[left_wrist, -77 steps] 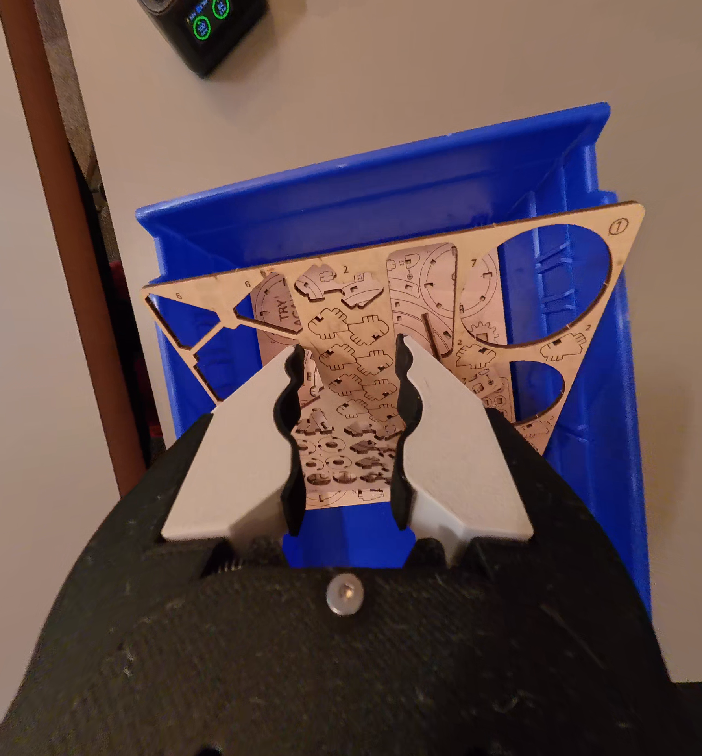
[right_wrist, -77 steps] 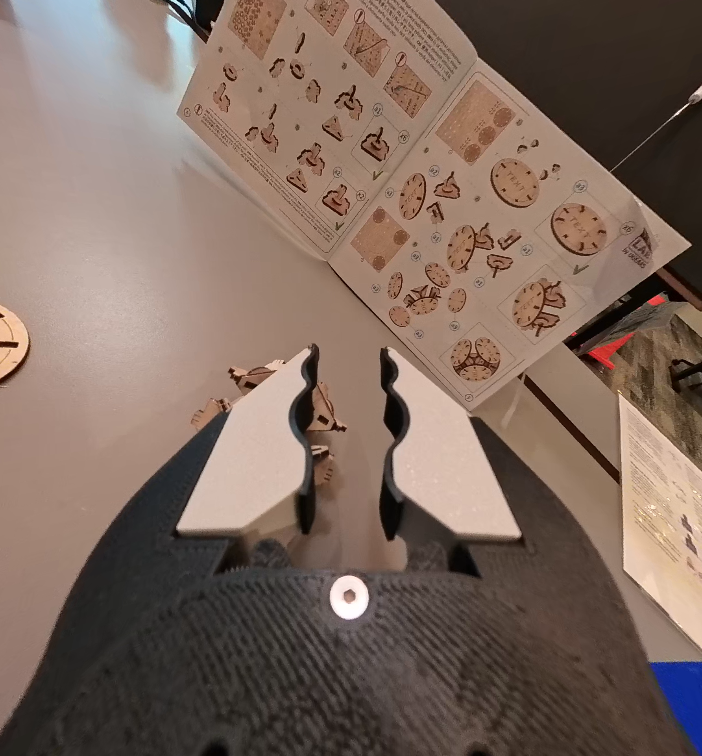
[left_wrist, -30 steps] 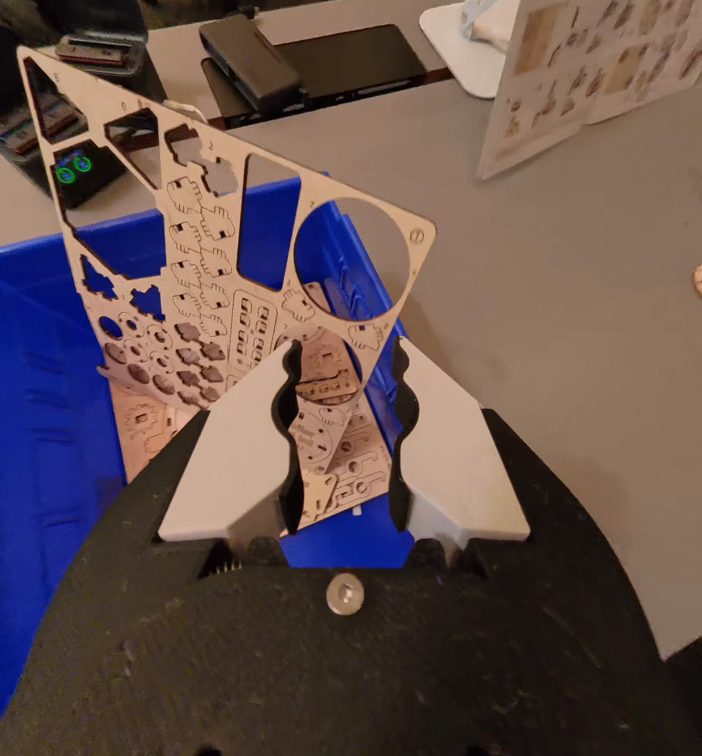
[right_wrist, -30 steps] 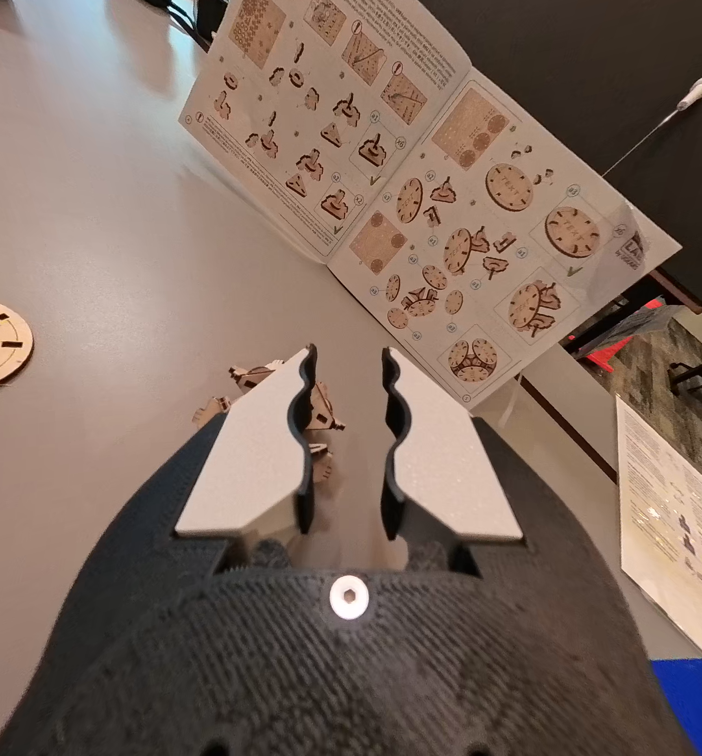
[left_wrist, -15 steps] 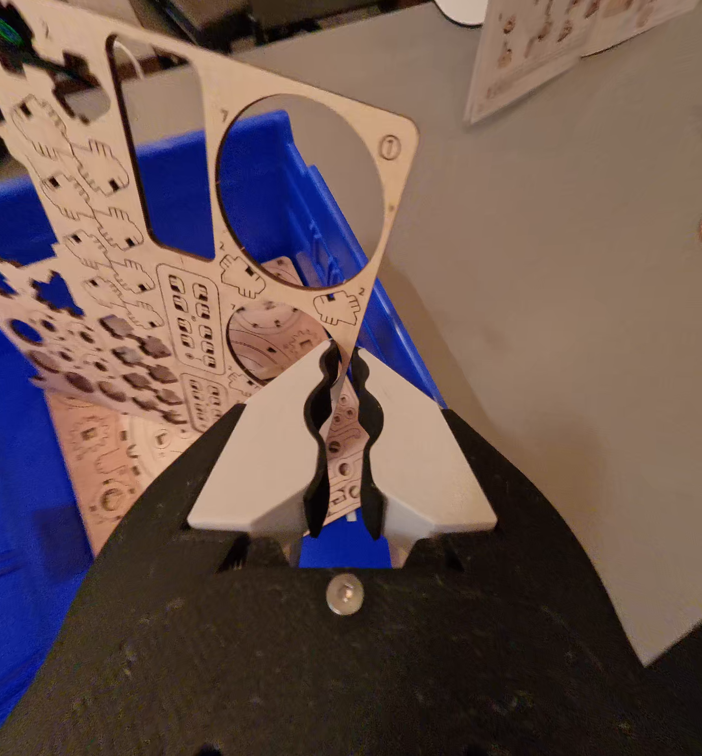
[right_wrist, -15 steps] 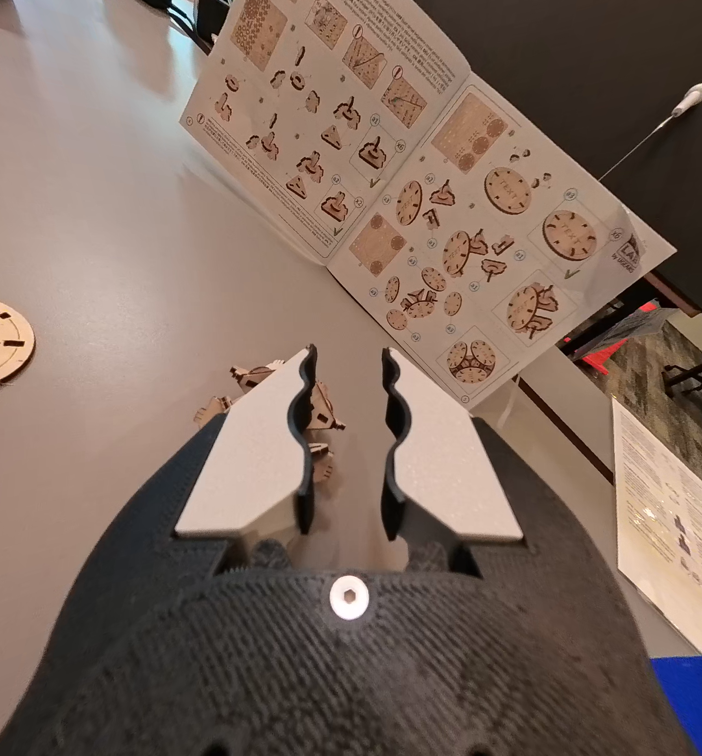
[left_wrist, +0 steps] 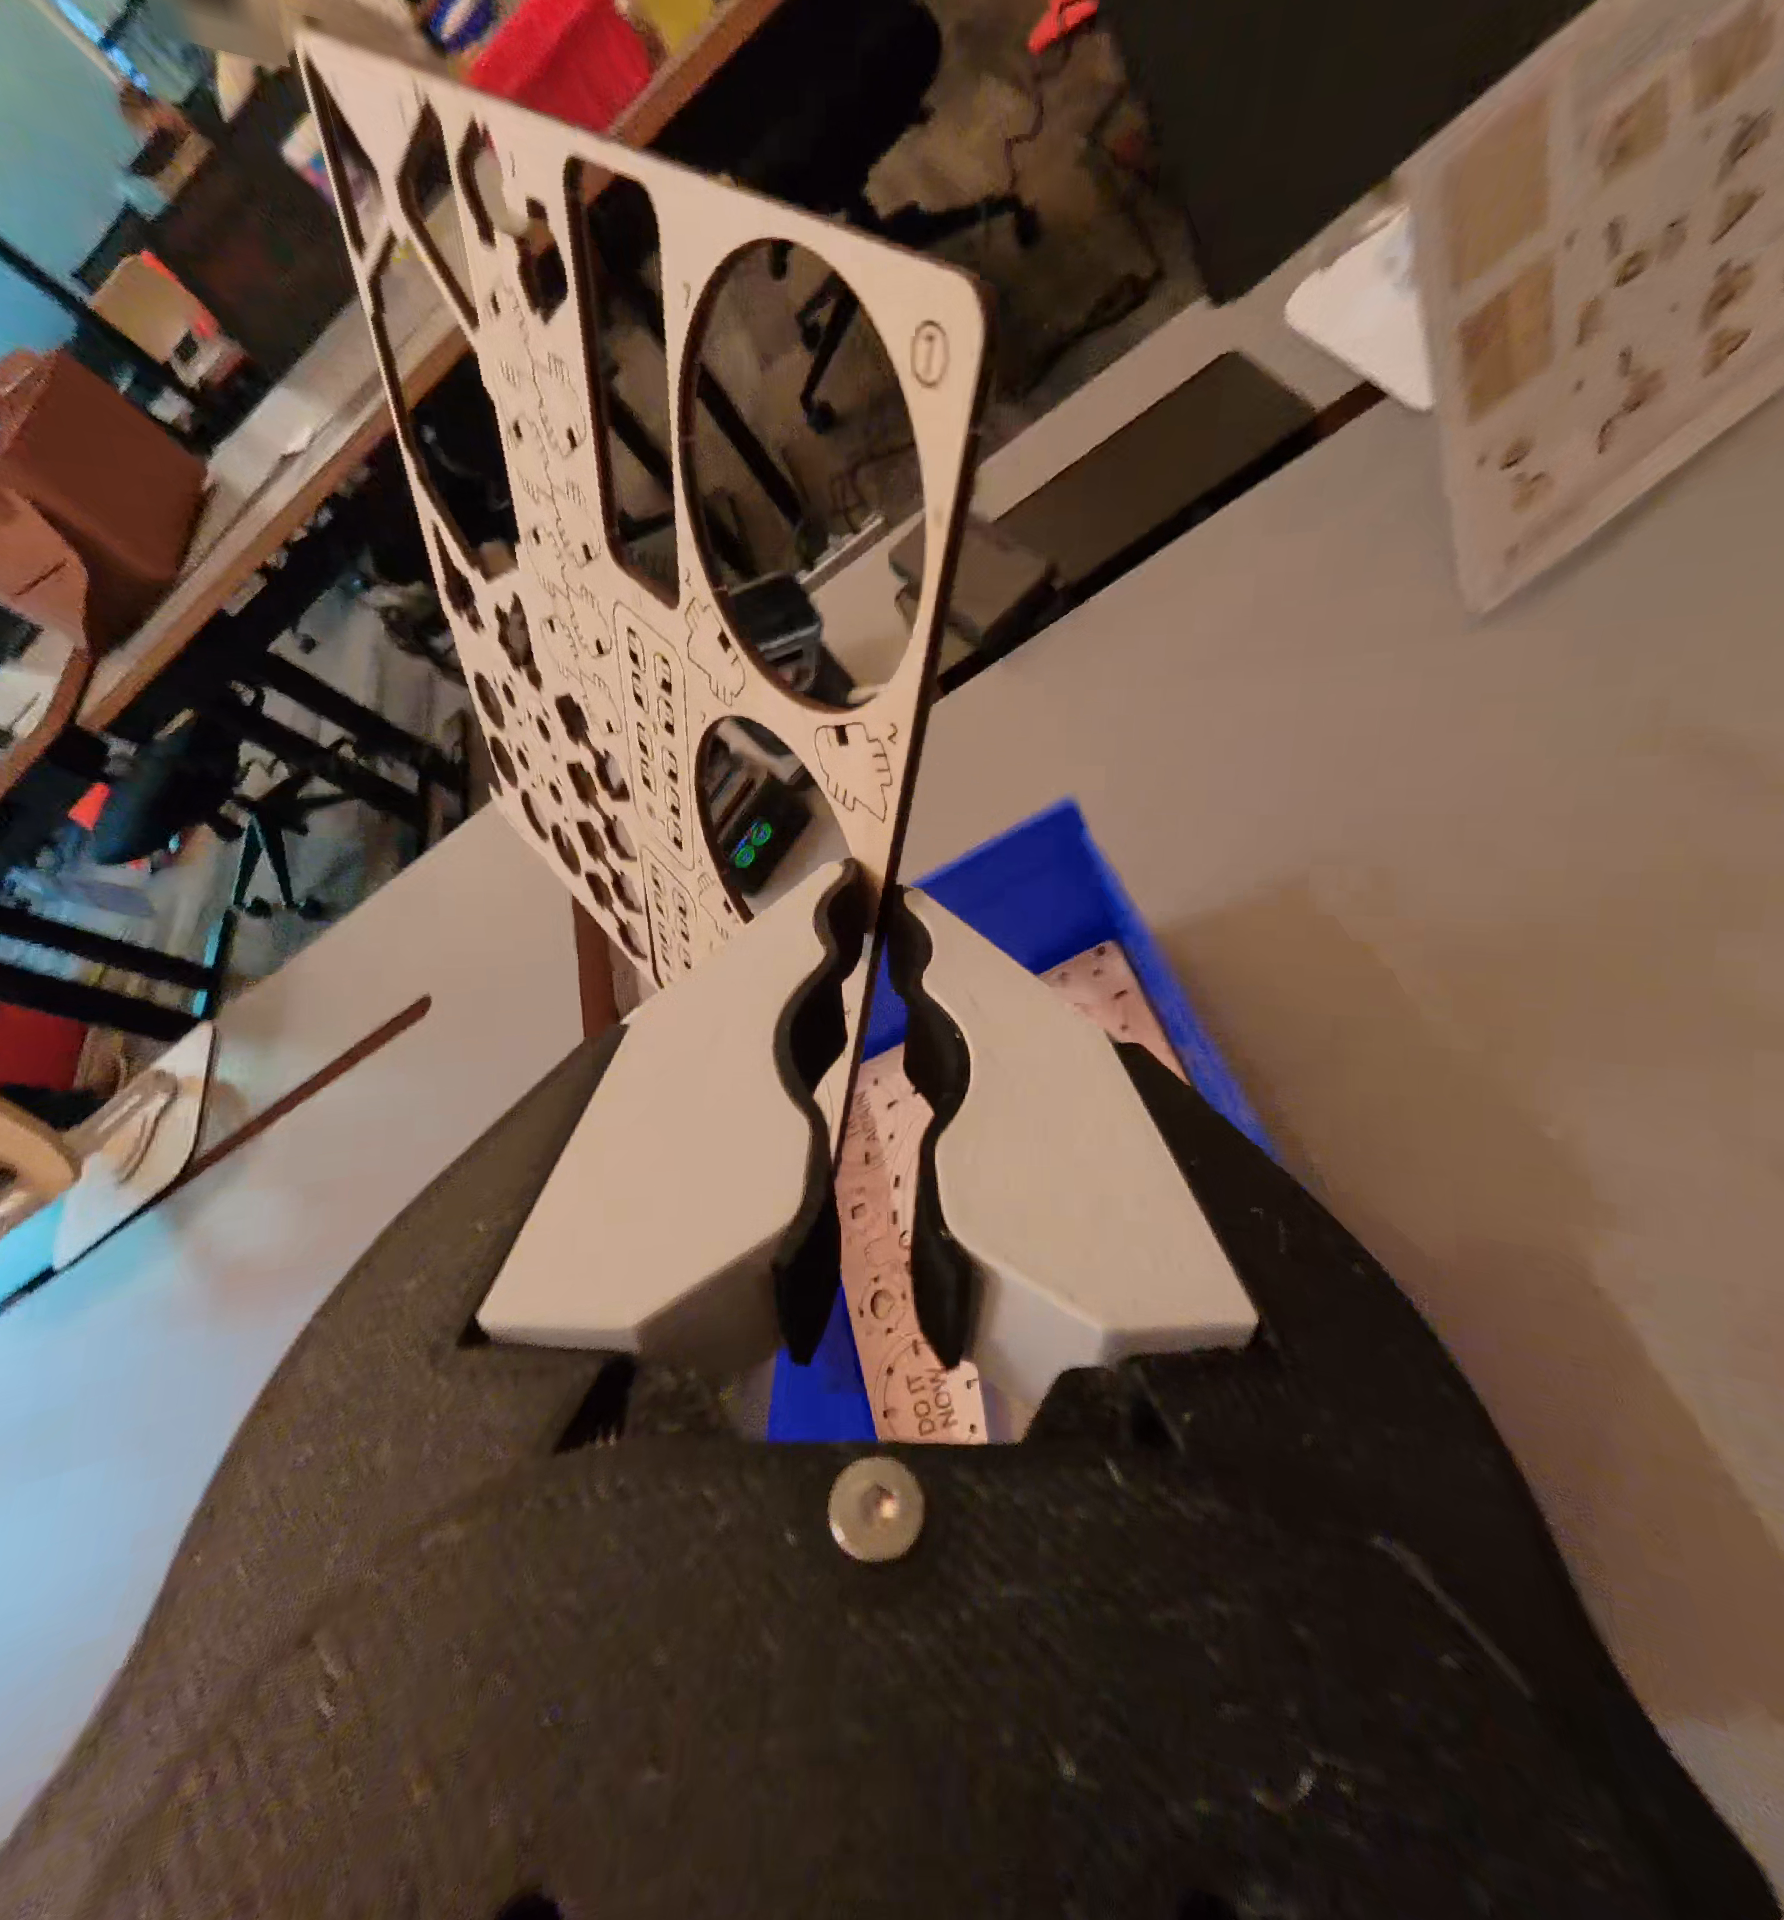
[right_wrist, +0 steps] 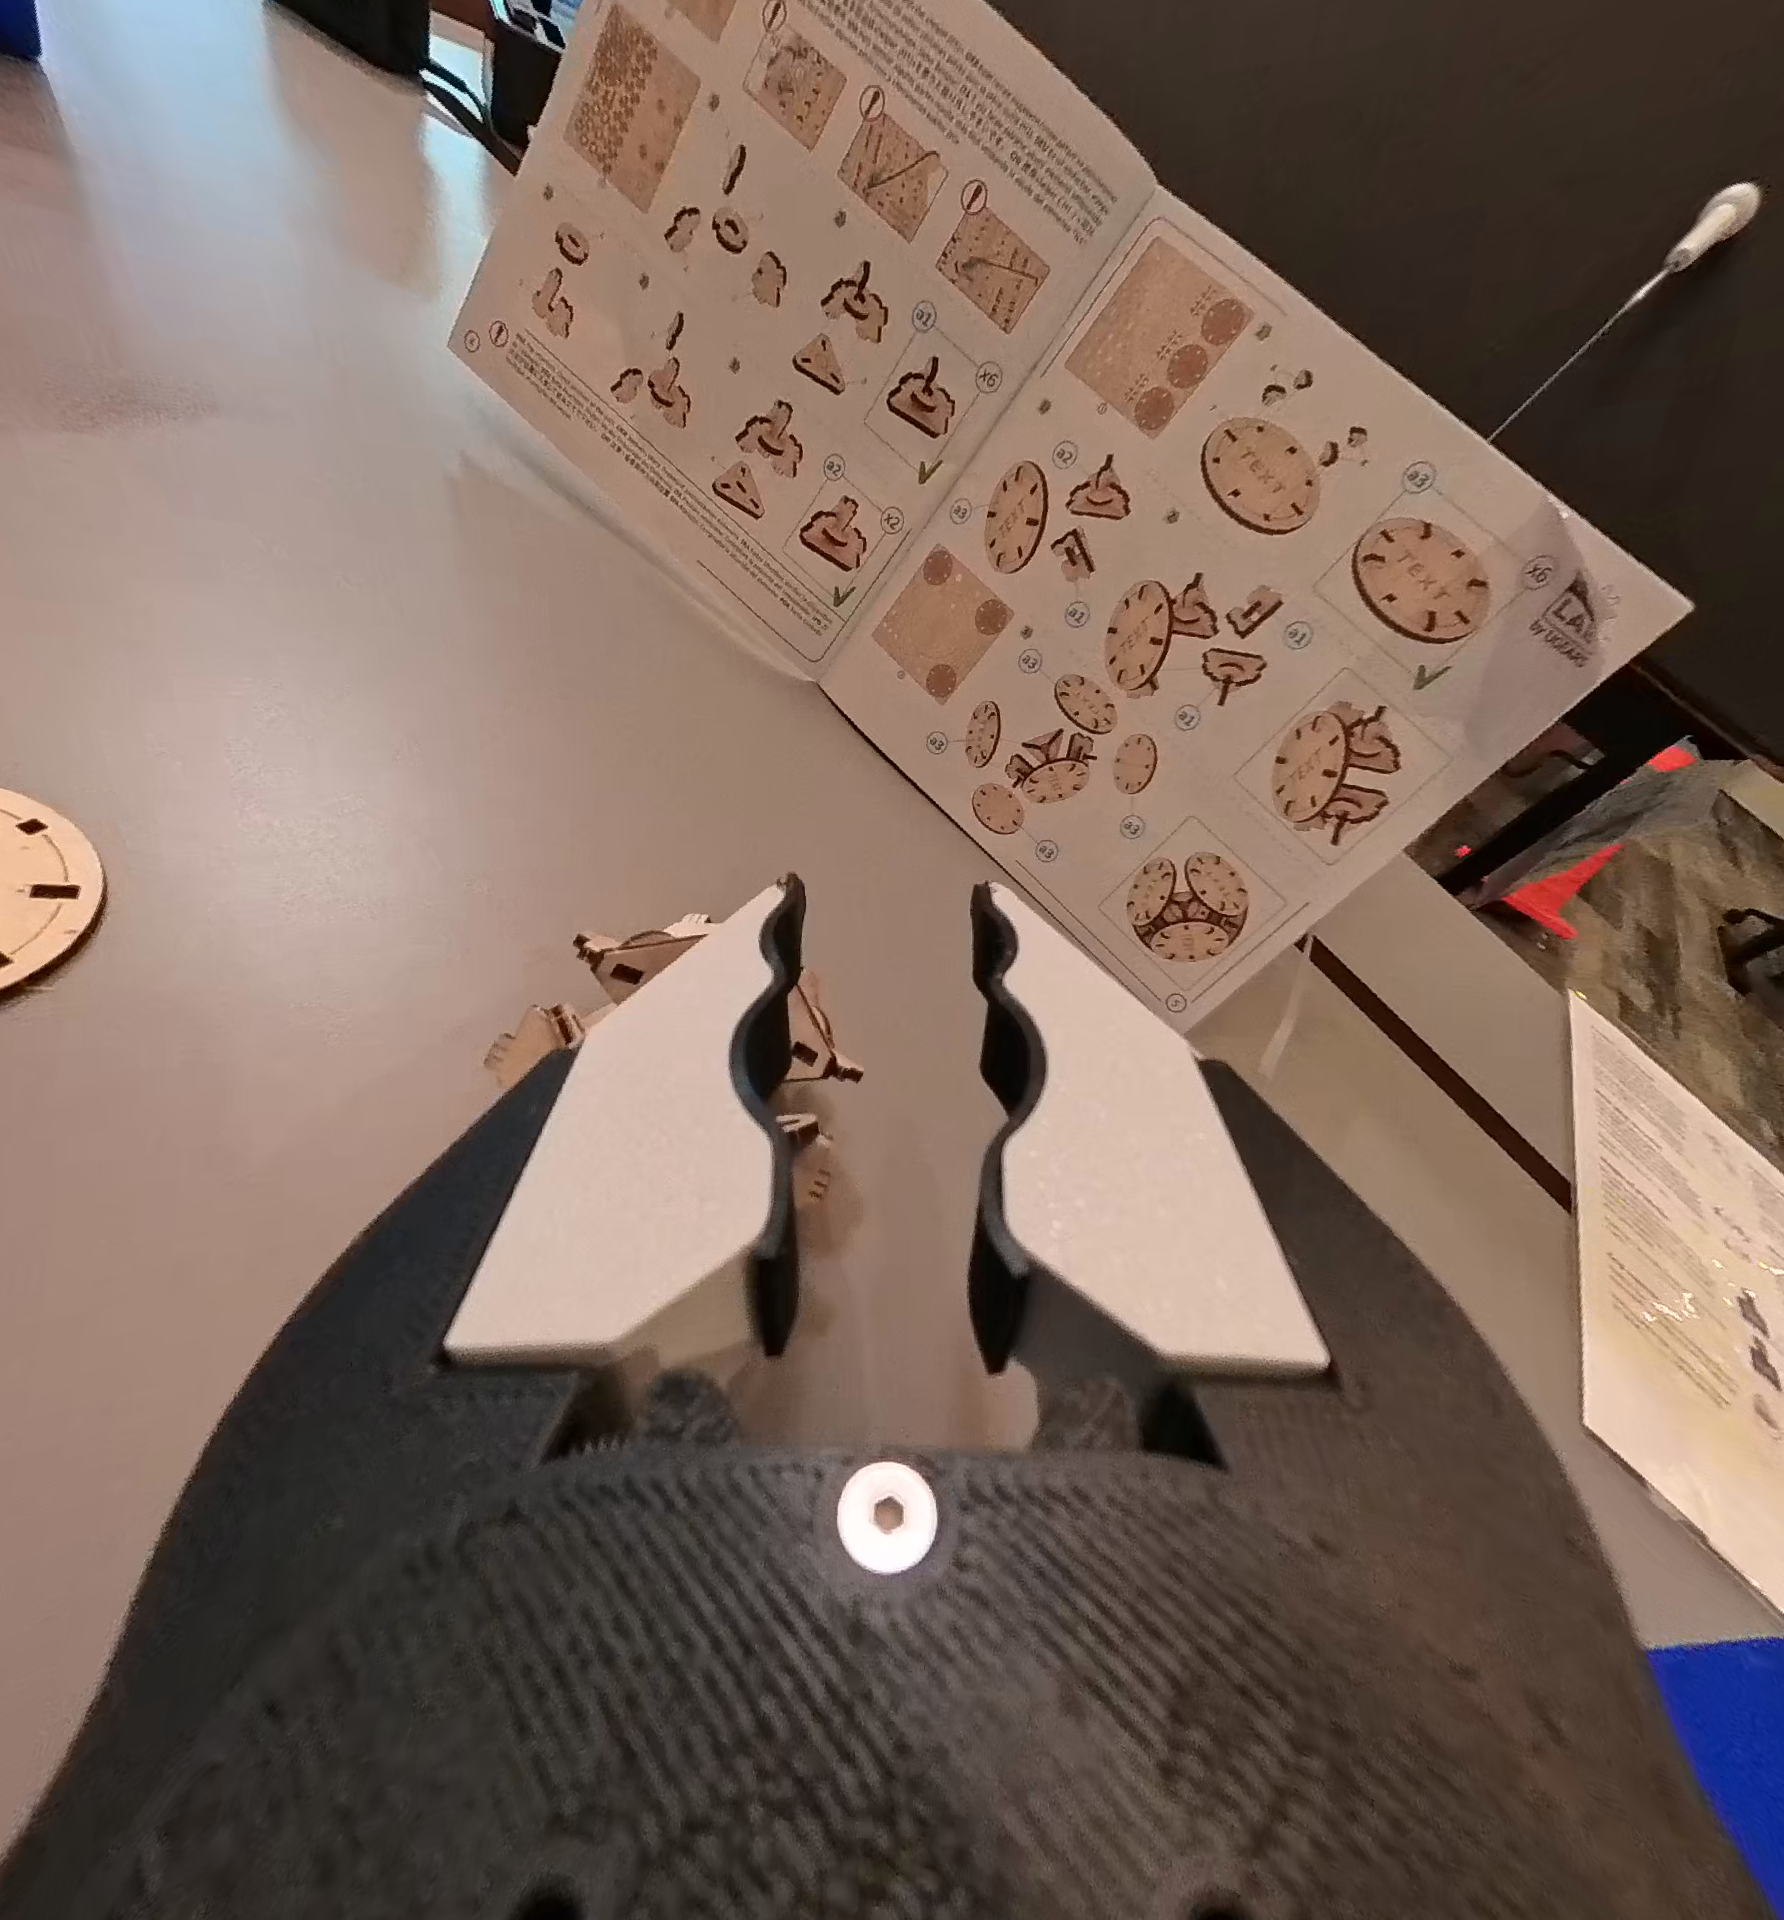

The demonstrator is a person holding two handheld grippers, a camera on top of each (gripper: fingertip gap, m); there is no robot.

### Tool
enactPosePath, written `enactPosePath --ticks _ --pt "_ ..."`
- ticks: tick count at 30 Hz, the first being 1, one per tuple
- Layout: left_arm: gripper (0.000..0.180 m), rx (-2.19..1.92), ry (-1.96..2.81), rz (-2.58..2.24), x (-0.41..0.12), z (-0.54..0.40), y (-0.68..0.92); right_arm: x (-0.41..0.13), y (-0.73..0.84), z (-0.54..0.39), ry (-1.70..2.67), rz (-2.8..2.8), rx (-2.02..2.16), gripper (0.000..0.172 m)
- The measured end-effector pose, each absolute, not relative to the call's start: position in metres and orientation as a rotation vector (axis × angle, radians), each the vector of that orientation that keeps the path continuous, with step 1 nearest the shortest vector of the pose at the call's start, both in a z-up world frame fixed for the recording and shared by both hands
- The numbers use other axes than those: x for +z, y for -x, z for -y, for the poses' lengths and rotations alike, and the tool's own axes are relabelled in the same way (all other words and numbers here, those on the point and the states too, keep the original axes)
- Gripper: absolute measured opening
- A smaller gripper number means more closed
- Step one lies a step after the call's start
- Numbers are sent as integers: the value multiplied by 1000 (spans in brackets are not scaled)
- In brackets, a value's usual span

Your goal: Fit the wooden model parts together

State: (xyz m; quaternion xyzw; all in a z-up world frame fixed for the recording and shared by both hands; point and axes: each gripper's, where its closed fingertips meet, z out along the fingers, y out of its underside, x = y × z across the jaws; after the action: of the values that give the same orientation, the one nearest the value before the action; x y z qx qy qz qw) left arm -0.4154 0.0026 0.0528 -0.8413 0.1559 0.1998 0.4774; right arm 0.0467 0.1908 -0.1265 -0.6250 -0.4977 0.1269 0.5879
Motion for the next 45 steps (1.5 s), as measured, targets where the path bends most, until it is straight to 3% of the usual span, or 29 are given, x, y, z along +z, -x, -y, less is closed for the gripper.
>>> enactPosePath --ticks 6,16,23,30,32,35,41,45 --pt "0 402 2135 -673 37 -4 313 -123 -47 -188 1447 1158 318 32" --pt "1 348 2399 -876 -122 6 199 -111 -40 -174 1393 1189 342 32" --pt "10 337 2650 -794 -196 28 186 -99 -39 -166 1344 1200 319 32" --pt "9 288 2661 -631 -193 14 210 -96 -36 -160 1320 1219 310 32" --pt "18 252 2662 -609 -192 12 212 -95 -36 -159 1319 1216 311 32" --pt "44 122 2621 -530 -183 11 210 -95 -37 -161 1327 1204 322 32" --pt "50 -210 2392 -222 -145 18 216 -98 -34 -159 1329 1217 333 32" --pt "49 -166 2241 -113 -116 19 245 -97 -32 -156 1314 1240 314 33"
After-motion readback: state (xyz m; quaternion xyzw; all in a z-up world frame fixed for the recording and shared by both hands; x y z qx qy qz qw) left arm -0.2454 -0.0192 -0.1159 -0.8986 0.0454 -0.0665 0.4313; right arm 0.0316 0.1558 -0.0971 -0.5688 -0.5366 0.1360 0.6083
